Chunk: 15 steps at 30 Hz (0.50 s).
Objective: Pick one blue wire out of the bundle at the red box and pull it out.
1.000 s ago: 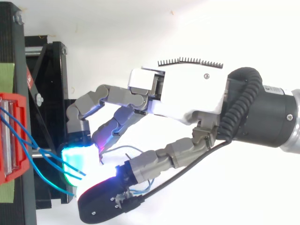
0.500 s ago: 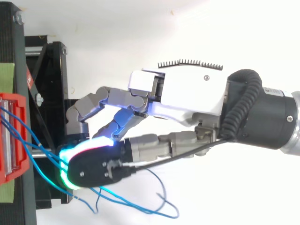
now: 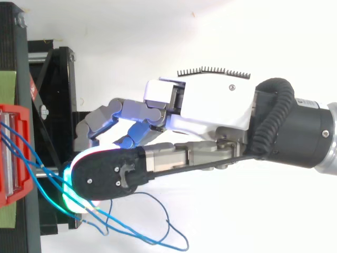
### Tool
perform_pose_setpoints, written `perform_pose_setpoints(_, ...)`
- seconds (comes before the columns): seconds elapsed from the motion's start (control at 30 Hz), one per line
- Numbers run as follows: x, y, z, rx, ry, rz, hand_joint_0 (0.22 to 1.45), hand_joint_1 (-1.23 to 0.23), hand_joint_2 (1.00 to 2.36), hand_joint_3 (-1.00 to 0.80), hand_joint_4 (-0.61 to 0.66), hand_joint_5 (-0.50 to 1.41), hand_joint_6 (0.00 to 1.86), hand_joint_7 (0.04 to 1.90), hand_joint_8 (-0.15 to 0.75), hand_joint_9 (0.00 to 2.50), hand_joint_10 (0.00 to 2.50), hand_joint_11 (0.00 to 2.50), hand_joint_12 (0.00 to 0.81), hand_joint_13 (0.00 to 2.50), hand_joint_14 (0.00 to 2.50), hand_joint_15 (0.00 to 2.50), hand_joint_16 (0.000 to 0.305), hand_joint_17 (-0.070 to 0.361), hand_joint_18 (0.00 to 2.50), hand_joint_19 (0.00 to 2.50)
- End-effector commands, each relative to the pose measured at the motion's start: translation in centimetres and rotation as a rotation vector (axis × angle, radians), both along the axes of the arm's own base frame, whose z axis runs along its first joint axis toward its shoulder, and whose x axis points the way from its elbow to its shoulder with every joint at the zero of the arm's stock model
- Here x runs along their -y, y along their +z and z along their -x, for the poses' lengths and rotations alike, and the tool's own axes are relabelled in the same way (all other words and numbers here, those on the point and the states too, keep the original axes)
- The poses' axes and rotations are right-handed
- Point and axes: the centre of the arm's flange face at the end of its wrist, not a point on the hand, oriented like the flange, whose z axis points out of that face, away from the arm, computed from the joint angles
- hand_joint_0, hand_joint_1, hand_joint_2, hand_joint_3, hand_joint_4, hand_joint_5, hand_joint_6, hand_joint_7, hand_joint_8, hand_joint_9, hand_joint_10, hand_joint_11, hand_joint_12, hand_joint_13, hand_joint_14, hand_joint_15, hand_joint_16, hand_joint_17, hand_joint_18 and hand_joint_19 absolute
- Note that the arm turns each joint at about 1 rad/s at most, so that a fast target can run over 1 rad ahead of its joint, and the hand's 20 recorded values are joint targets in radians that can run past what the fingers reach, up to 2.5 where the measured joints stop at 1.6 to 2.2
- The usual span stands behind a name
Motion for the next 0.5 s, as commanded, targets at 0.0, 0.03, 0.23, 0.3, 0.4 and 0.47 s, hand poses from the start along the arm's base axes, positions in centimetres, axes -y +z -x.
perform_pose_setpoints(0.0, 0.01, -0.07, 0.03, -0.002, 0.0, 0.0, 0.5, -0.3, 1.0, -0.49, 0.11, -0.14, 0.82, 0.96, 0.337, 0.94, 0.01, 0.33, 0.438, 0.72, 0.01, 0.36, 0.064, 0.144, 0.55, 0.48)
perform_pose_setpoints(0.03, 0.01, -0.01, 0.02, -0.002, 0.0, 0.0, 0.5, -0.29, 1.0, -0.5, 0.12, -0.14, 0.81, 0.97, 0.335, 0.94, 0.01, 0.33, 0.437, 0.72, 0.01, 0.36, 0.064, 0.144, 0.56, 0.48)
perform_pose_setpoints(0.23, 0.01, -0.01, 0.02, -0.002, 0.0, 0.0, 0.52, -0.22, 1.0, -0.5, 0.15, -0.08, 0.74, 1.09, 0.343, 0.98, 0.01, 0.33, 0.429, 0.73, 0.01, 0.36, 0.062, 0.14, 0.57, 0.47)
perform_pose_setpoints(0.3, 0.01, -0.01, 0.02, -0.002, 0.0, 0.0, 0.5, -0.23, 1.0, -0.5, 0.16, -0.08, 0.74, 1.09, 0.35, 0.99, 0.01, 0.33, 0.431, 0.74, 0.01, 0.36, 0.063, 0.142, 0.58, 0.47)
perform_pose_setpoints(0.4, 0.01, -0.01, 0.02, -0.002, 0.0, 0.0, 0.45, -0.31, 1.0, -0.5, 0.18, -0.07, 0.75, 1.07, 0.369, 1.0, 0.01, 0.33, 0.455, 0.76, 0.01, 0.36, 0.067, 0.152, 0.62, 0.45)
perform_pose_setpoints(0.47, 0.01, -0.01, 0.02, -0.002, 0.0, 0.0, 0.42, -0.4, 1.0, -0.5, 0.16, -0.07, 0.78, 1.03, 0.378, 1.0, 0.01, 0.33, 0.47, 0.76, 0.01, 0.36, 0.07, 0.158, 0.64, 0.42)
